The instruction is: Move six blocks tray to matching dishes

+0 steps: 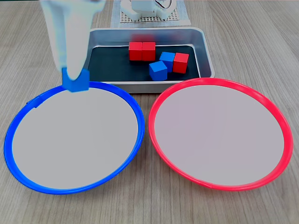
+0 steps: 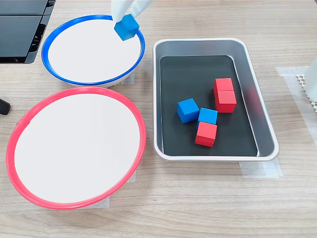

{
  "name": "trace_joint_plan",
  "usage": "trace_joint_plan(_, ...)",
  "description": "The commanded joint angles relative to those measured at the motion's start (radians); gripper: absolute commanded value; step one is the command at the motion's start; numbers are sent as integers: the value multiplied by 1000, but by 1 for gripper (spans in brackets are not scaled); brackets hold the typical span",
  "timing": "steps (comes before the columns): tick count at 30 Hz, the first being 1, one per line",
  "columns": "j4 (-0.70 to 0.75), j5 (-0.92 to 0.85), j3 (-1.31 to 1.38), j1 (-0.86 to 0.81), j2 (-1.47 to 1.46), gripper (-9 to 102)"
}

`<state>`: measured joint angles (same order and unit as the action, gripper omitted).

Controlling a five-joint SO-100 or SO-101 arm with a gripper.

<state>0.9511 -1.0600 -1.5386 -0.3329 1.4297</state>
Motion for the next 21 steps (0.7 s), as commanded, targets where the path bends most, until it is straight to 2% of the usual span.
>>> trace_joint_plan(1, -83, -57, 41, 2, -77, 1)
trace_joint_plan(5, -89, -46, 69, 8, -158, 21)
trace_joint_plan(8, -57, -18, 67, 15, -146, 20)
trace_joint_plan(10, 6, -2, 63, 32, -101, 8)
trace_joint_plan(11, 49, 15, 61, 43, -71, 0)
trace_joint_plan(12, 118, 34, 63, 57, -34, 0)
trace_joint_plan(14, 428, 83, 41, 130, 141, 0)
trace_joint_plan(16, 560, 120, -72, 195, 267, 0)
trace_joint_plan(17, 557, 149, -149, 221, 310, 0)
trace_joint_plan(21, 400, 318, -396, 284, 362, 13)
